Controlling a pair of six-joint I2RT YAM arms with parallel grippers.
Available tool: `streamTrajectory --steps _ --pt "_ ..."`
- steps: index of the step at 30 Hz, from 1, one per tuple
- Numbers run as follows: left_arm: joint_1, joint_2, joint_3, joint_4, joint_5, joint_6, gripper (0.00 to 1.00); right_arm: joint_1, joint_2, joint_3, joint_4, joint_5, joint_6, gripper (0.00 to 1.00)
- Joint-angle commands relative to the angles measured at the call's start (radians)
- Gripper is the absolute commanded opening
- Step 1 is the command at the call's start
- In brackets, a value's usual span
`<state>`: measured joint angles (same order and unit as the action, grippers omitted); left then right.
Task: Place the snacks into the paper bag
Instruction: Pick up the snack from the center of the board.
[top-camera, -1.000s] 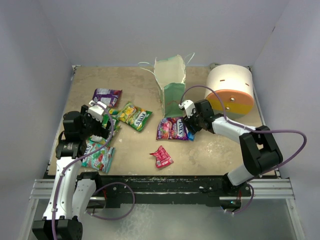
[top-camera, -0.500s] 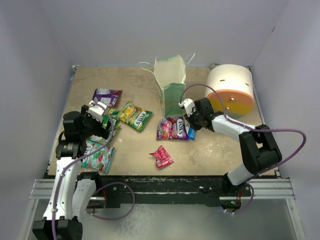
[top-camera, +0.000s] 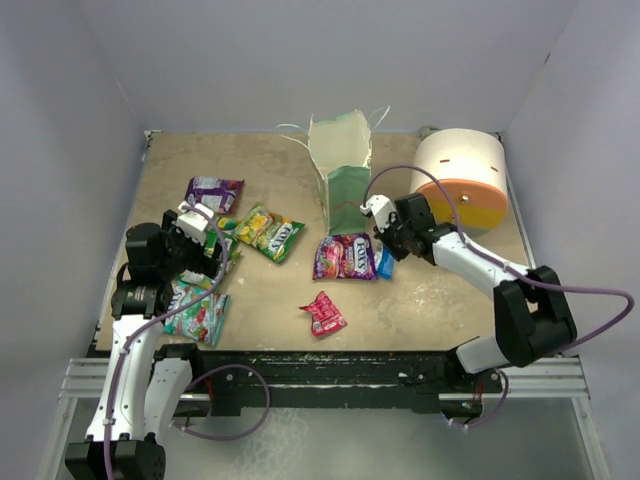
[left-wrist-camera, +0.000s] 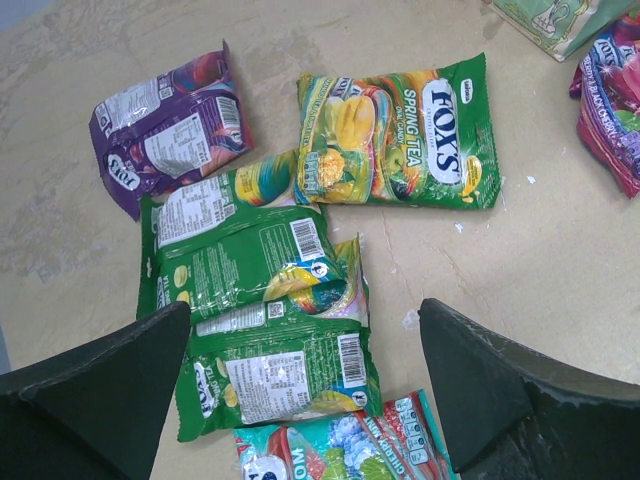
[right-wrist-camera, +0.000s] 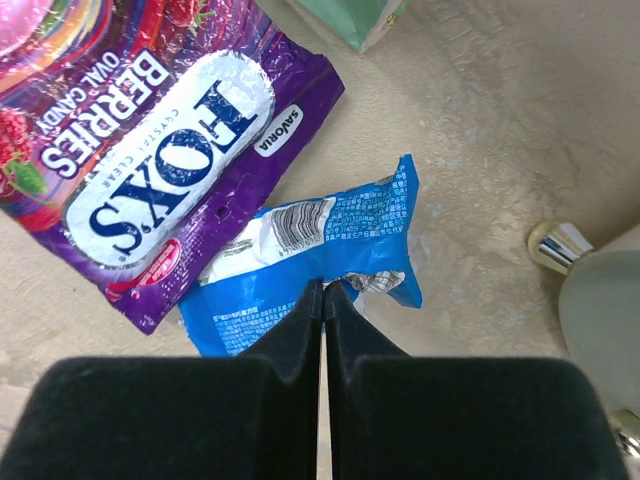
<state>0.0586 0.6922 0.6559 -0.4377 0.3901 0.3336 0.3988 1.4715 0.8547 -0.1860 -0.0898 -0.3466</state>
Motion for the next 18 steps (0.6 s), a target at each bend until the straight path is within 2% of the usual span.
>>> streamTrajectory --steps 1,12,18 --pt "0.006 -0.014 -0.006 0.032 0.023 0.013 0.99 -0.005 -0.09 0.058 -0.054 -0.033 -0.044 0.0" --pt "0.006 -0.014 -0.008 0.034 0.025 0.017 0.99 -0.006 -0.325 0.209 -0.25 -0.19 -0.11 0.0" --pt "0.006 -0.014 -0.01 0.036 0.024 0.018 0.99 -0.005 -0.394 0.346 -0.251 -0.318 -0.122 0.0"
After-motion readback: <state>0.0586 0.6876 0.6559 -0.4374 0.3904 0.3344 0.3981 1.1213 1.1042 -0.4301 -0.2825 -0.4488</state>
